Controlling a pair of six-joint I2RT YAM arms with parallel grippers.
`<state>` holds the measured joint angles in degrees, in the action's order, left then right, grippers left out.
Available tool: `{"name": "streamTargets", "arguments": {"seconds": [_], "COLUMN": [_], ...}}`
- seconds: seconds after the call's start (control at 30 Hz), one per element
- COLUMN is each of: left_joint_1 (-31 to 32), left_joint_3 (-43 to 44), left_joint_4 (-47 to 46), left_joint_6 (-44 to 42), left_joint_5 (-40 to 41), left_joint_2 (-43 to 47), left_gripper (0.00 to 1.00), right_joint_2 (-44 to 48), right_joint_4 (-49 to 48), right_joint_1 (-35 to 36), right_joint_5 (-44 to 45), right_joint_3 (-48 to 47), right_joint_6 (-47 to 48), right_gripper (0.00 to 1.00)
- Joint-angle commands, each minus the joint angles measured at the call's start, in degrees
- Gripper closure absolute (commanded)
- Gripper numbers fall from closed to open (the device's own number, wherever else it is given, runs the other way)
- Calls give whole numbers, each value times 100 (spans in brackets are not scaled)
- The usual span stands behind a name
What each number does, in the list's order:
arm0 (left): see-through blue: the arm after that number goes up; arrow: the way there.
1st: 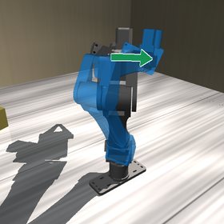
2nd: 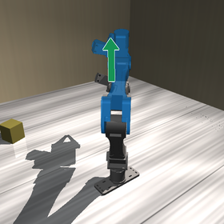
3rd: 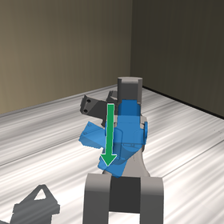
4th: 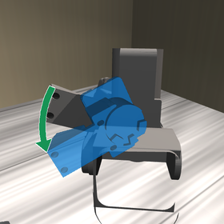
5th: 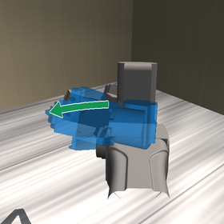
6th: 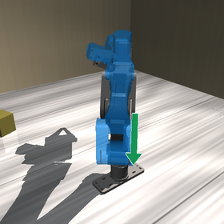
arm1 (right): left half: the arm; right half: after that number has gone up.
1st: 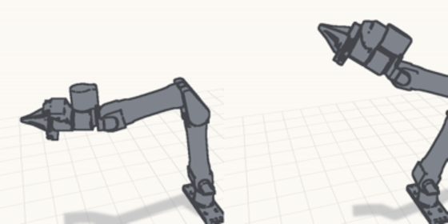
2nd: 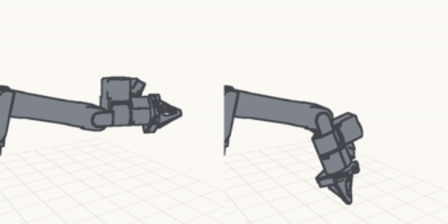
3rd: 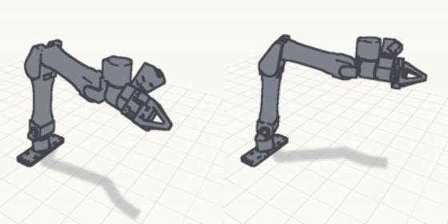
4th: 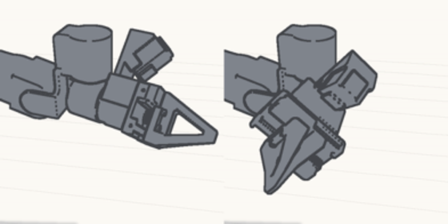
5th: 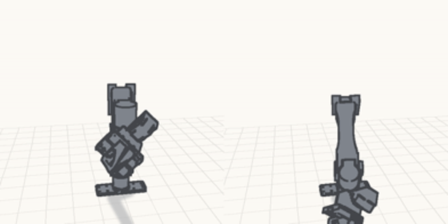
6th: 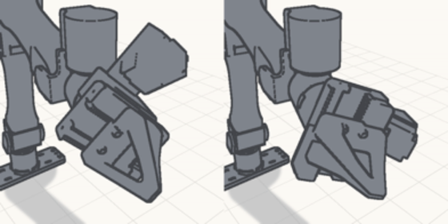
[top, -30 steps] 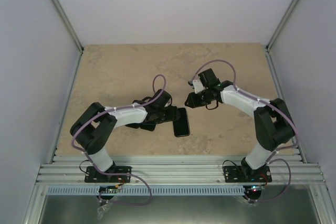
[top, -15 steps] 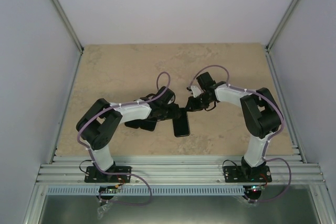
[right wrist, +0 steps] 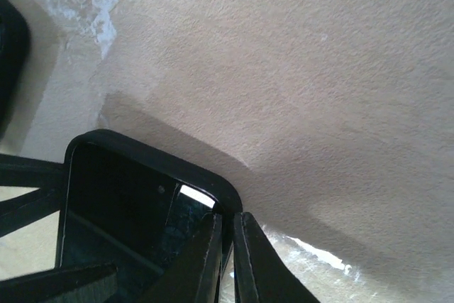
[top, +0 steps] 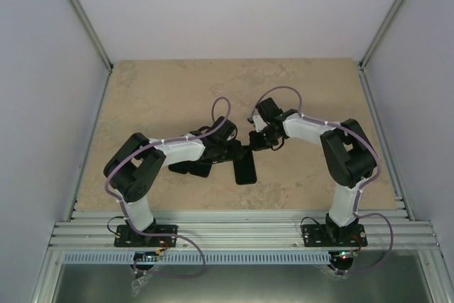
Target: Put the phone into the phone case
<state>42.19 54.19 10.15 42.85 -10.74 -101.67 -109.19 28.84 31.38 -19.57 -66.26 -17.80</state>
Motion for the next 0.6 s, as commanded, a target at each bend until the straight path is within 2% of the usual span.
{"name": "streamTargets", "arguments": {"seconds": [0.0,0.33,0.43,0.57], "left_joint_1": [-14,-1,-1,-1], "left_joint_3": [-240,-563,-636,-720], "left_joint_4": [328,226,203,295], "left_joint_6": [-68,48,98,189], "left_joint_5": [226,356,367,579], "left_joint_2": [-397,-198,-41,424], "left_gripper": [48,48,47,38], "right_joint_2": [-885,169,563,1390], "right_joint_4": [389,386,365,229], "right_joint_1": [339,717,851,879], "right_joint_5": [1758,1471,1431,1517], "right_joint_3": [387,968,1218,1532], "right_joint_6": [-184,-394,-496,-570], "right_gripper": [93,89,83,72]}}
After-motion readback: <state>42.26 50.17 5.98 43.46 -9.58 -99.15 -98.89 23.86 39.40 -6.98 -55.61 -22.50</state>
